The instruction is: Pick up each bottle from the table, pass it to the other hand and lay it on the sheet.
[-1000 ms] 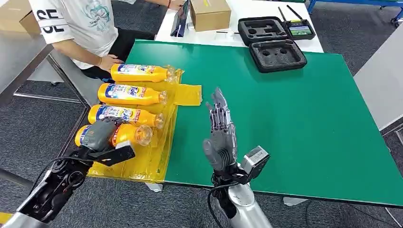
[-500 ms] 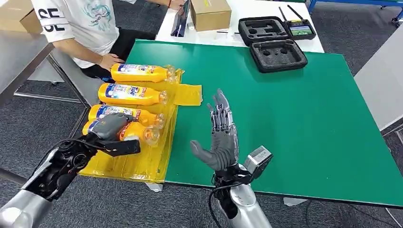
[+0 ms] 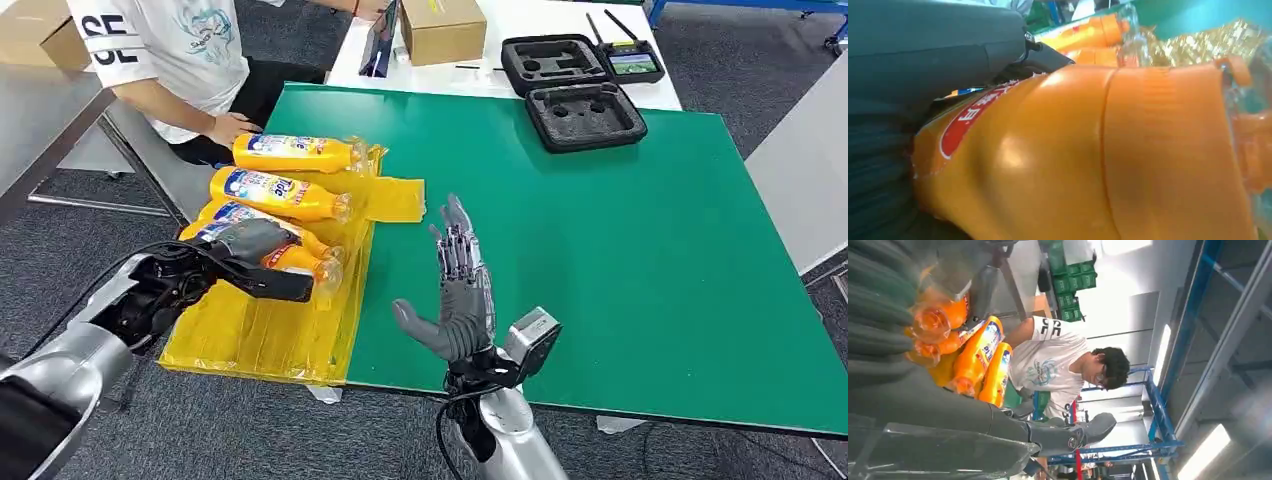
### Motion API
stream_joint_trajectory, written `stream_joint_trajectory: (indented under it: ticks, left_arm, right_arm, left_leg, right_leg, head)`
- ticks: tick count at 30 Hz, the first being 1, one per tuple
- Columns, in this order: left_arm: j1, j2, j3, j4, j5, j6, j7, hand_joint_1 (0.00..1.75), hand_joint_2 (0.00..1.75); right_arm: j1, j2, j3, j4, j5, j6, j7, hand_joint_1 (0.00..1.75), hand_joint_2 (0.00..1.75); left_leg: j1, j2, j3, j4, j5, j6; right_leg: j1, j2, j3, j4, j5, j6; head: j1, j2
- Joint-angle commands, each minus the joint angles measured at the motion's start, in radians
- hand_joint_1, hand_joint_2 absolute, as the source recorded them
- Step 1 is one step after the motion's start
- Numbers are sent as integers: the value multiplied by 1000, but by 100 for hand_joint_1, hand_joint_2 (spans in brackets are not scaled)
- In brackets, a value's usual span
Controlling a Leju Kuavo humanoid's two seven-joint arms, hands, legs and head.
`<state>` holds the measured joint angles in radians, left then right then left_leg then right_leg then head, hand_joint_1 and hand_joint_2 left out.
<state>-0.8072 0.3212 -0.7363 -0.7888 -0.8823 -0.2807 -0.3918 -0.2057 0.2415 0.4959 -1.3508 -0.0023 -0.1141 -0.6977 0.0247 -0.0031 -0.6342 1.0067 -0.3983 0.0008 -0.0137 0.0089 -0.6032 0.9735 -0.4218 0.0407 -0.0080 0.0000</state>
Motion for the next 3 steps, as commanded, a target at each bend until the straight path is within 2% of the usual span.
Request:
stream_joint_trajectory:
  ticks: [1,3]
  left_arm:
    - [-63,-54,-131,214,25,21,-9,175,175]
    - [-56,-52,-132,214,26,24,-9,175,175]
  right_arm:
    - [-57,-36,11,102,4,-22,0,0,175]
    - [-56,-38,12,103,5,-20,0,0,175]
  left_leg:
    - [-1,-1,8,-2,-2,2]
    - [-1,-1,8,-2,-2,2]
  right_leg:
    - [0,-3,9,-2,-2,-1]
    - [0,-2,9,-2,-2,-1]
  head:
    - [0,0]
    - [0,0]
